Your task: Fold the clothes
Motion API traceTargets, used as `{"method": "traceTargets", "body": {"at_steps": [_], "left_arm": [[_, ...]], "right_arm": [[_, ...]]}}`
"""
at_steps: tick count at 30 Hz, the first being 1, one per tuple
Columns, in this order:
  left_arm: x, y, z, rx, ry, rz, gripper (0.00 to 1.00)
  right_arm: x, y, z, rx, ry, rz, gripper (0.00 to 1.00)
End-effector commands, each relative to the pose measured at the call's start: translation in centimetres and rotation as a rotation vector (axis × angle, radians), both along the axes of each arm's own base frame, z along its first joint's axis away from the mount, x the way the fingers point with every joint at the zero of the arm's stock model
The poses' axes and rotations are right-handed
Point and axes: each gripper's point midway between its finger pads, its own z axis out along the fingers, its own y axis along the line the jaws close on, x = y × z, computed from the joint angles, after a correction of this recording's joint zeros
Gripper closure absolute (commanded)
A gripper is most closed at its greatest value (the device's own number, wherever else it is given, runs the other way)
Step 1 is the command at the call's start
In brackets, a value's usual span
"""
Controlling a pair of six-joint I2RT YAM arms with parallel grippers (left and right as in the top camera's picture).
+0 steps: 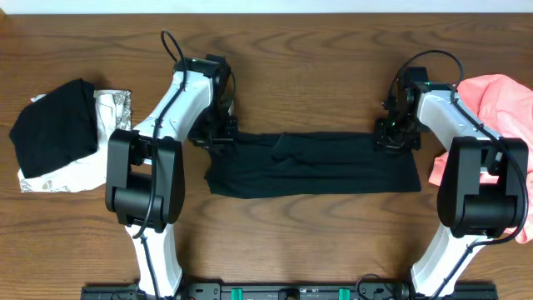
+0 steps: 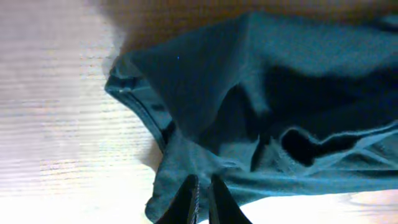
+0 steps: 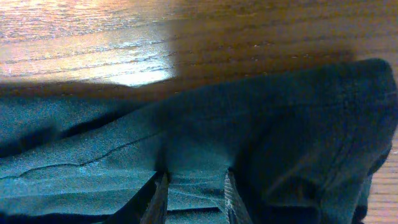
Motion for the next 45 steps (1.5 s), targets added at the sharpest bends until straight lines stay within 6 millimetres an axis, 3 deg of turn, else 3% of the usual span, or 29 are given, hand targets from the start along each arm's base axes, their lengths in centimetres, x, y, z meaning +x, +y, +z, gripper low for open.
{"method": "traceTargets", "body": {"at_steps": [1, 3, 7, 12, 19, 24, 32, 45], "left_arm": [[2.3, -1.1, 3.8, -0.057, -0.132, 0.008, 0.92], [3.6, -2.6, 5.8, -0.135, -0.214, 0.004, 0.94], [4.6, -5.9, 7.4, -0.262, -0.291, -0.031, 0.94], [3.6, -7.8, 5.2, -0.272, -0.245, -0.02, 0.94], [0.6, -6.9, -0.5, -0.217, -0.088, 0.038, 0.94], [-1.2, -6.3, -2.8, -0.191, -0.018, 0.048, 0.94], [-2.7, -5.7, -4.2, -0.174, 0.019, 0.05, 0.94], [-2.0, -3.4, -4.9, -0.086, -0.015, 0.061, 0.94]], "right_arm": [[-1.4, -2.0, -2.4, -0.076, 0.073, -0.027, 0.69], [-1.4, -2.0, -2.4, -0.076, 0.071, -0.027, 0.7], [-1.4, -1.9, -2.4, -0.072, 0.071, -0.027, 0.7], [-1.5, -1.9, -2.3, -0.072, 0.079, -0.027, 0.69], [-1.6, -1.9, -2.3, -0.072, 0.083, -0.026, 0.69], [-1.7, -1.9, -2.3, -0.072, 0.086, -0.026, 0.7], [-1.7, -1.9, -2.3, -0.072, 0.086, -0.026, 0.69], [-2.2, -2.9, -2.3, -0.071, 0.107, -0.064, 0.67]]}}
